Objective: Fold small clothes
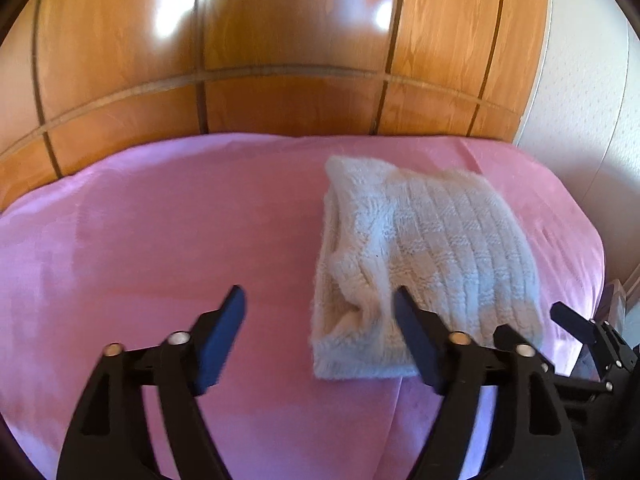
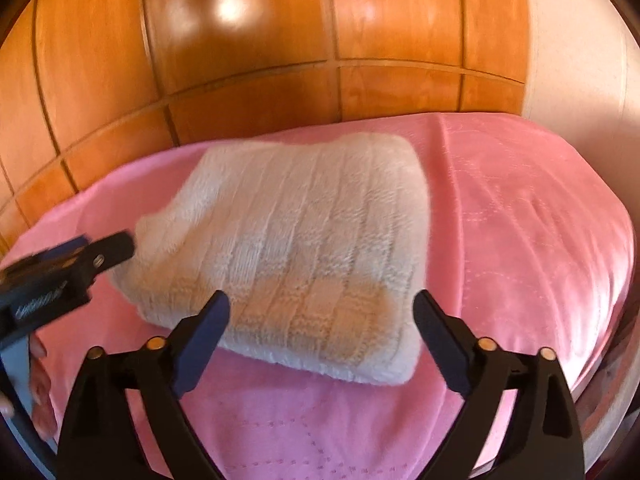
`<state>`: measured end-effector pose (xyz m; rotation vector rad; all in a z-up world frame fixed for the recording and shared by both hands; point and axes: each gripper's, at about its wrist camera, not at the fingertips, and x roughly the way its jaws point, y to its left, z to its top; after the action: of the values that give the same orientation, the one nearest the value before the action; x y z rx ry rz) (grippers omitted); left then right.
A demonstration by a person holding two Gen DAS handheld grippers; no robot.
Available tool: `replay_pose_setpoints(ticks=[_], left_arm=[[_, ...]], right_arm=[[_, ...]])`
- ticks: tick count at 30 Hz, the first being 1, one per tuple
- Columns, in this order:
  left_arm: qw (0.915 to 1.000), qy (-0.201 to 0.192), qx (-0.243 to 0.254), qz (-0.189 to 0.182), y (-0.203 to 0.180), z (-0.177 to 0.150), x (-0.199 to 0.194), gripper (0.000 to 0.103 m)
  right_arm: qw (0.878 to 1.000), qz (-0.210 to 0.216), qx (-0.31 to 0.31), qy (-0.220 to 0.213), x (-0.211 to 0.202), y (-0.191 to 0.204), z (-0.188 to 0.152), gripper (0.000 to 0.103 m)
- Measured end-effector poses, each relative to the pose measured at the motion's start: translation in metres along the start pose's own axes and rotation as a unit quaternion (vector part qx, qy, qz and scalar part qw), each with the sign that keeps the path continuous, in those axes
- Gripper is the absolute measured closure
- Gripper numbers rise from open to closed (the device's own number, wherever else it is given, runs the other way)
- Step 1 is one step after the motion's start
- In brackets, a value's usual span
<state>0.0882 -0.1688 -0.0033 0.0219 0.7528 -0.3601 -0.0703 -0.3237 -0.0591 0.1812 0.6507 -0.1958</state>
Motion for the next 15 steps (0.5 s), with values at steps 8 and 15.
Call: replay_pose_setpoints(ticks=[8,15], left_arm=[[0.9986,-0.038,-0.004,0.038,0.011,-0.018,-0.042,0.01],[0.9976,-0.05,-0.012,0.045,0.015,-0.025,-0.058,0.005]], right_arm=[[0.996,-0.061,0.059,-0.025,-0.026,-0.001,0.011,0.002],[0.991,-0.112,0.024,-0.073,-0.055,0.026,0.01,0.002]])
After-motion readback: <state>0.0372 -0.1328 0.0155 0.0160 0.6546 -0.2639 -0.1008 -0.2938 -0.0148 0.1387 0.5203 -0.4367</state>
